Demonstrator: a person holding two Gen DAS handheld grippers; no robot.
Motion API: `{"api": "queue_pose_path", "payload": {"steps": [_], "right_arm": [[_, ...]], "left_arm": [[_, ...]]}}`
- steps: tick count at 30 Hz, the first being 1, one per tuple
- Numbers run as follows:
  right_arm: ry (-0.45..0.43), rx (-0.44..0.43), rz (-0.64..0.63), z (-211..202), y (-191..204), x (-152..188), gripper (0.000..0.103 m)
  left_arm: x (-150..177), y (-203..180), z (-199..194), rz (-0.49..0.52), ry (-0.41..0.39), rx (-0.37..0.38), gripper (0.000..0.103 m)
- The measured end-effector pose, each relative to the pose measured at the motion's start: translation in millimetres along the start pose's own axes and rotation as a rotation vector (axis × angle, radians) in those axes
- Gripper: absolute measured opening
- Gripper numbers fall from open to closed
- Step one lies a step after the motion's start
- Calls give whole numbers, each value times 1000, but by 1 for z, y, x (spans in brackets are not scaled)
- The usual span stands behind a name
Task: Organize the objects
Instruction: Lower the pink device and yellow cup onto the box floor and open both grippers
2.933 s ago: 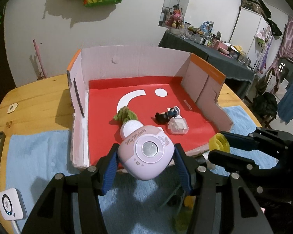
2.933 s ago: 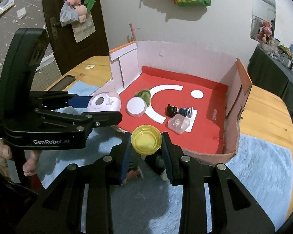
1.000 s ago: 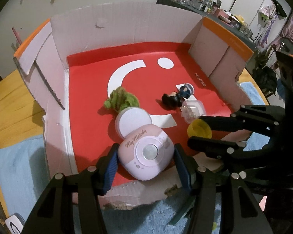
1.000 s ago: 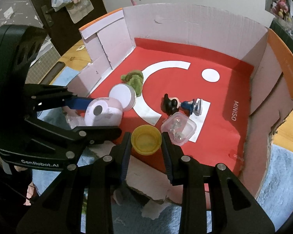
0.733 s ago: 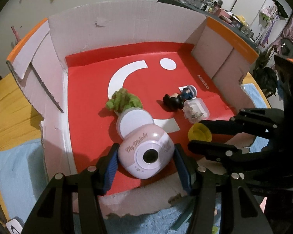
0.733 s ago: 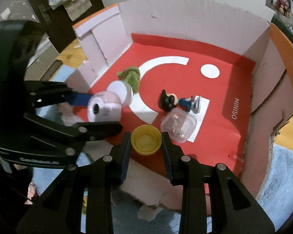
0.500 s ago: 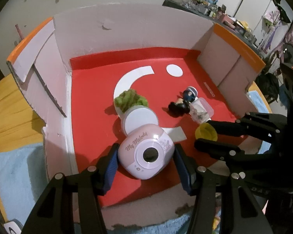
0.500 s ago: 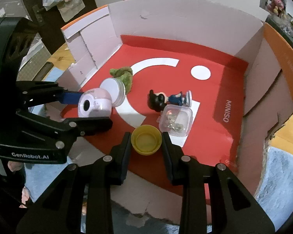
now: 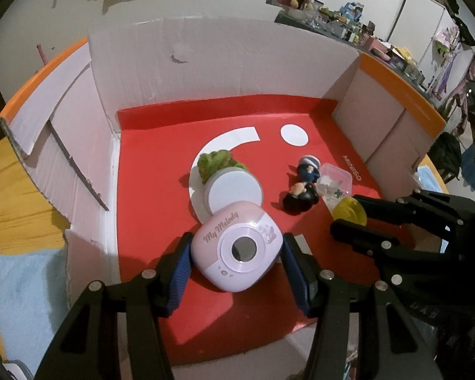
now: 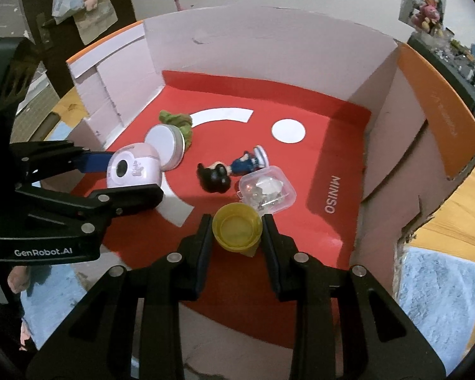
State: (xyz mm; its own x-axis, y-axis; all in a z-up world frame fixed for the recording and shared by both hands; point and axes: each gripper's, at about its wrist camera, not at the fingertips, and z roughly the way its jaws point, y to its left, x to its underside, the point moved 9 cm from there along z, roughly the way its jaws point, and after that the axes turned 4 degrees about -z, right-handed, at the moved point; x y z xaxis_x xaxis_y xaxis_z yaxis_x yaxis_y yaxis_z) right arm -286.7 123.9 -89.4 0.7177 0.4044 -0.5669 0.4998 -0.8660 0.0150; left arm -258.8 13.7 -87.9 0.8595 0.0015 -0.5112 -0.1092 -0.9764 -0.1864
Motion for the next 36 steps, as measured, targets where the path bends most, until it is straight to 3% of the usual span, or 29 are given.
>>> {"api": "queue_pose_path", "payload": {"steps": [36], "right_arm": [[-8,-31,25,-5,6,2,30]], "left_arm": [[0,6,-3,-9,-13,-28,57]]}}
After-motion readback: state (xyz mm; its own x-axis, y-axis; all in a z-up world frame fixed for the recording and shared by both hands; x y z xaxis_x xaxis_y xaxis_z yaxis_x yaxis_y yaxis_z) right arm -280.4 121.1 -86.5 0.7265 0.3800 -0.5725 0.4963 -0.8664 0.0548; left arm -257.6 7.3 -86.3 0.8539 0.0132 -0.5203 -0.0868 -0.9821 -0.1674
